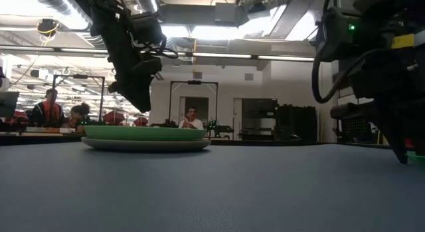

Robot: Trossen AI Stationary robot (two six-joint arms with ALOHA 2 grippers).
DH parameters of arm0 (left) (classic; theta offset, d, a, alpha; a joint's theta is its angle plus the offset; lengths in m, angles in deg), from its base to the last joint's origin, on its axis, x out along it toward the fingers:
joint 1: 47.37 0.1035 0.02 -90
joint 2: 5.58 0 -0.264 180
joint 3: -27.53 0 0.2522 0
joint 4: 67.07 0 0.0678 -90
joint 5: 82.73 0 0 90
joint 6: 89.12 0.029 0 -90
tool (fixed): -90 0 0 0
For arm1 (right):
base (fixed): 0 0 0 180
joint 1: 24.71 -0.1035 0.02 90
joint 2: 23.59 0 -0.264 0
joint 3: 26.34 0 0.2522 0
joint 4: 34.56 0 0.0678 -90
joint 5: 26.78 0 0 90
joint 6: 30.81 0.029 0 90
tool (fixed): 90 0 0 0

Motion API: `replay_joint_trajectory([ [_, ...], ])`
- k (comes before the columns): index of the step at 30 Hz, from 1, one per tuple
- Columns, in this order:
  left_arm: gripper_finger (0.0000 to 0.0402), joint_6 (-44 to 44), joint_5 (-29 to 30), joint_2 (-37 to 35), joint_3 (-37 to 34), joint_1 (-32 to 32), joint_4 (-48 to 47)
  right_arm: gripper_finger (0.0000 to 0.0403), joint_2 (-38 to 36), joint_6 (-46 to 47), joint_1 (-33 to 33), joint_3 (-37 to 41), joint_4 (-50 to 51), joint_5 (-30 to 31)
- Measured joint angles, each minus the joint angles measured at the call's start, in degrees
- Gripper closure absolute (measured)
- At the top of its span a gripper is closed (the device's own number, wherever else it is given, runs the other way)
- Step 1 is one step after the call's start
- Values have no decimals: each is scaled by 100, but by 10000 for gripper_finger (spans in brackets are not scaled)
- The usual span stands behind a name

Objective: Stack plastic plates
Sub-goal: Stack the light green plate on top of the light green plate

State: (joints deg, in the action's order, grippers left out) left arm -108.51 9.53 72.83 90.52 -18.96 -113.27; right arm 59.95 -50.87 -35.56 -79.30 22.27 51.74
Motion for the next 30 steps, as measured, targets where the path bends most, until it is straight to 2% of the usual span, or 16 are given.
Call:
replay_joint_trajectory([
  [12, 306, -1, 0, 0, 0, 1, 0, 332, -4, 2, 0, 33, -13, -9],
  [20, 306, -1, 0, 0, 0, 1, -1, 395, -7, 2, 2, 33, -9, 16],
  [30, 306, -3, 0, 0, 0, 0, 0, 400, -7, 22, 0, 33, -9, 140],
])
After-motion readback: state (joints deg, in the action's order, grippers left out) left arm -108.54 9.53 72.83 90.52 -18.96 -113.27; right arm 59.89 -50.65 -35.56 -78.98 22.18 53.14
